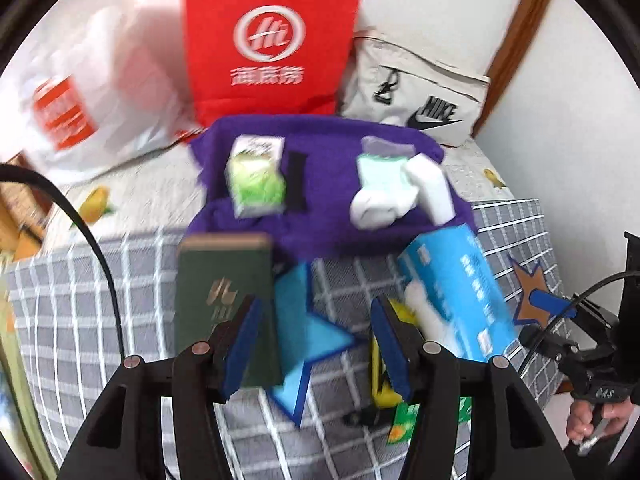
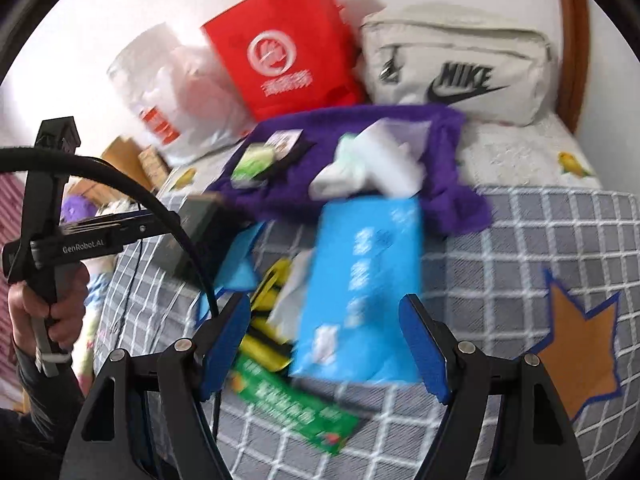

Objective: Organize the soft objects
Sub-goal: 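Grasp the small white cloth beside the yellow pouch with the right gripper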

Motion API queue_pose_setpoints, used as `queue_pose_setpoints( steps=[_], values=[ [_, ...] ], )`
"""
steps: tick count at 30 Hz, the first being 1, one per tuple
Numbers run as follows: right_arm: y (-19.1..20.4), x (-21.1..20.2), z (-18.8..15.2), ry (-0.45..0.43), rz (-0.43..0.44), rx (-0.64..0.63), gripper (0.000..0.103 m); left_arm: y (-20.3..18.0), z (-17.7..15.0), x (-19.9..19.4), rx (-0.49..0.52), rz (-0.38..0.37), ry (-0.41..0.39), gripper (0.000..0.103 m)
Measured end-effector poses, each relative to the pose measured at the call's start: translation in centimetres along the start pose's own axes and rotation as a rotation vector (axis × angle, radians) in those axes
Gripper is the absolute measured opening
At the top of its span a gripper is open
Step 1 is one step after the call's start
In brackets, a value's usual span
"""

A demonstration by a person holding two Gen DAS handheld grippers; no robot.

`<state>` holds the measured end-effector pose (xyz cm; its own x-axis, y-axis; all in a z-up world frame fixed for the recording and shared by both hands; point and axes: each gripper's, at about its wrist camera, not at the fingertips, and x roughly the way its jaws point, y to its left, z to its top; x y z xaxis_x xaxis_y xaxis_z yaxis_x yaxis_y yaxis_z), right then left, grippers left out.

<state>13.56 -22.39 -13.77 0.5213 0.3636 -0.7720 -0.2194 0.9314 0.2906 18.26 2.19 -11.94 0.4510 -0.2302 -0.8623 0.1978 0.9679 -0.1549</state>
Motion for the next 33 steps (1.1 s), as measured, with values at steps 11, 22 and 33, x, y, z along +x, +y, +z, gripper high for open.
queue_pose_setpoints(
  steps=[11, 22, 33],
  values=[
    [6.9, 1.1, -3.6, 0.028, -0.013, -0.221, 0.061, 2.6, -8.7, -2.6, -0.154, -0.015, 0.036, 0.055],
    [8.8, 9.5, -0.5, 0.17, -0.256, -0.426, 0.027, 5.2, -12.3, -4.7, -0.26, -0.024, -0.005, 0.056],
    [8.1, 5.7, -0.5, 0.134, -0.14, -0.355, 0.003, 5.9, -12.8, -4.1, -0.26, -0.07, -0.023, 0.056]
  ],
)
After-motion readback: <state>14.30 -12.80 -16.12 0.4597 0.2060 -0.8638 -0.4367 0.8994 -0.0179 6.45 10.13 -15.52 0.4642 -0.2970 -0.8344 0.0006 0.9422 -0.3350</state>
